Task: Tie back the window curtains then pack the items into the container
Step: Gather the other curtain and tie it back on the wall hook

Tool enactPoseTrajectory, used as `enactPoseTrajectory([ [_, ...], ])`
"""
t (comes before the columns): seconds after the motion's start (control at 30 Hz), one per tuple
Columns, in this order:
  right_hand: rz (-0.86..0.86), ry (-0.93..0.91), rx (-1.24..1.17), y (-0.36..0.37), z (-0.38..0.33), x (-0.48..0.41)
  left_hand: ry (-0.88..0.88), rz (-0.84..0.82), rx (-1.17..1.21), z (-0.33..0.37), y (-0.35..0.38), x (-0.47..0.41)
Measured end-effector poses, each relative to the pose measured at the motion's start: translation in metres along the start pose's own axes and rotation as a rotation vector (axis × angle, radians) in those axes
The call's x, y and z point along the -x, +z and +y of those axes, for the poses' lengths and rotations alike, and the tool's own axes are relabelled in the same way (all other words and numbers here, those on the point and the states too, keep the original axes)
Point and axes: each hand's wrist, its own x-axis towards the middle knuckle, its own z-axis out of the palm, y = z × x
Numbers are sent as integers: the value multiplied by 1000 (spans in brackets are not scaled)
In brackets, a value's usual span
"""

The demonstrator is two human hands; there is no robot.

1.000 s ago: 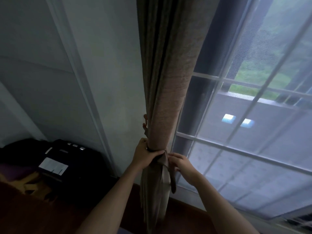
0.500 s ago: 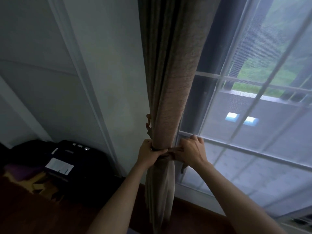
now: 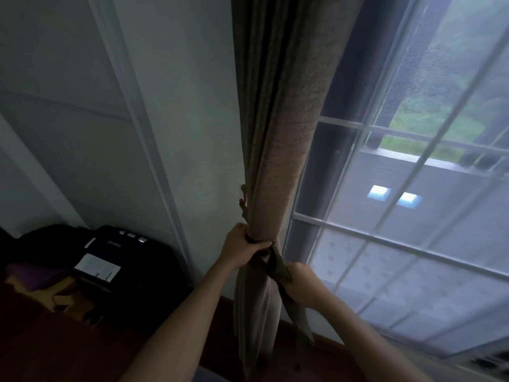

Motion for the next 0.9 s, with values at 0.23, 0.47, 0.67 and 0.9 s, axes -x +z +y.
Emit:
enactPoseTrajectory([
  [0.23, 32, 210, -947, -2, -7, 9, 5, -21, -80, 4, -4, -3],
  [0.47, 178, 291, -1009, 9, -33, -1, -16, -52, -126, 6, -10, -7],
  [0.67, 410, 300, -1107, 40, -69, 3, -4, -110, -175, 8, -14, -11],
  [0.9, 575, 6, -325, 50, -51, 2, 6, -69, -200, 0, -18, -1],
])
